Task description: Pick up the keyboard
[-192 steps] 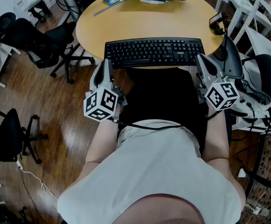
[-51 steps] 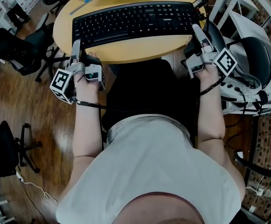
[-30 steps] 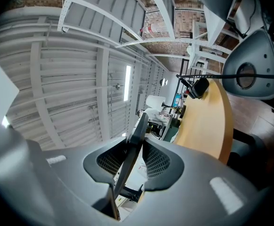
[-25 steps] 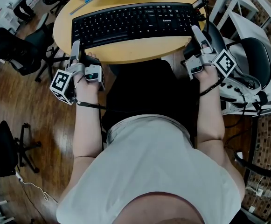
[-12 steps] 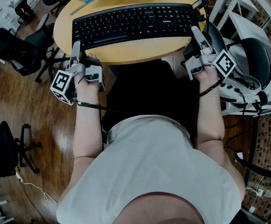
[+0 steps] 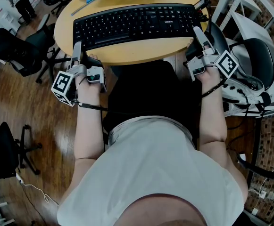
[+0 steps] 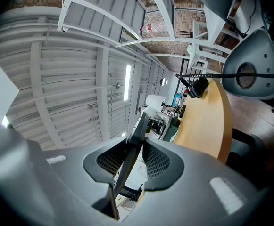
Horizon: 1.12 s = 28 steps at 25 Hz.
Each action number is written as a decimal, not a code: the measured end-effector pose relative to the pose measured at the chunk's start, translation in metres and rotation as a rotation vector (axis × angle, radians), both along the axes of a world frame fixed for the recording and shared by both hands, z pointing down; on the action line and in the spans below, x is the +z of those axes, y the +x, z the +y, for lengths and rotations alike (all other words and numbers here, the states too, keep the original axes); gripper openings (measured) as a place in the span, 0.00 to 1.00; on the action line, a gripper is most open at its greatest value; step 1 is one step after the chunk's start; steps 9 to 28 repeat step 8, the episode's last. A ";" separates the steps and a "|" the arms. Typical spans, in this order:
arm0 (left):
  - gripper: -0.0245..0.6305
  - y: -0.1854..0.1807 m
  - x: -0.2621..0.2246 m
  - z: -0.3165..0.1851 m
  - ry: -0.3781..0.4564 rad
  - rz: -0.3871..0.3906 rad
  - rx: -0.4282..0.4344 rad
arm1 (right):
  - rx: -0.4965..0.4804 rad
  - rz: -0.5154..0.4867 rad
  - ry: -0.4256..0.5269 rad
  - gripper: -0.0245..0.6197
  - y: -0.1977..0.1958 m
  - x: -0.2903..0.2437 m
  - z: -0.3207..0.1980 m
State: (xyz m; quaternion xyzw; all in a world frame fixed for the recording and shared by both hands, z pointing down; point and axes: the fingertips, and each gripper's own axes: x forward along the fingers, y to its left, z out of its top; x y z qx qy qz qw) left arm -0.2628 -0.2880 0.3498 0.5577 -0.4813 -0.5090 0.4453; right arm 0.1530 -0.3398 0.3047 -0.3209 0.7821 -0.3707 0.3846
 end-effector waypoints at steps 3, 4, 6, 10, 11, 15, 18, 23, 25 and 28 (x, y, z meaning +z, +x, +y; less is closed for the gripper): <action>0.64 -0.001 0.000 0.000 -0.003 0.001 -0.004 | 0.000 0.002 -0.004 0.21 0.000 0.001 0.000; 0.64 -0.001 0.000 0.000 -0.004 0.002 -0.005 | -0.001 0.002 -0.006 0.21 0.000 0.001 0.000; 0.64 0.000 -0.001 0.000 -0.005 0.000 -0.005 | -0.002 0.002 -0.006 0.21 0.000 0.001 -0.001; 0.64 0.000 0.000 0.001 -0.005 0.000 -0.004 | -0.005 0.002 -0.005 0.21 0.000 0.000 -0.002; 0.64 0.000 0.000 0.001 -0.005 0.000 -0.004 | -0.005 0.002 -0.005 0.21 0.000 0.000 -0.002; 0.64 0.000 0.000 0.001 -0.005 0.000 -0.004 | -0.005 0.002 -0.005 0.21 0.000 0.000 -0.002; 0.64 0.000 0.000 0.001 -0.005 0.000 -0.004 | -0.005 0.002 -0.005 0.21 0.000 0.000 -0.002; 0.64 0.000 0.000 0.001 -0.005 0.000 -0.004 | -0.005 0.002 -0.005 0.21 0.000 0.000 -0.002; 0.64 0.000 0.000 0.001 -0.005 0.000 -0.004 | -0.005 0.002 -0.005 0.21 0.000 0.000 -0.002; 0.64 0.000 0.000 0.001 -0.005 0.000 -0.004 | -0.005 0.002 -0.005 0.21 0.000 0.000 -0.002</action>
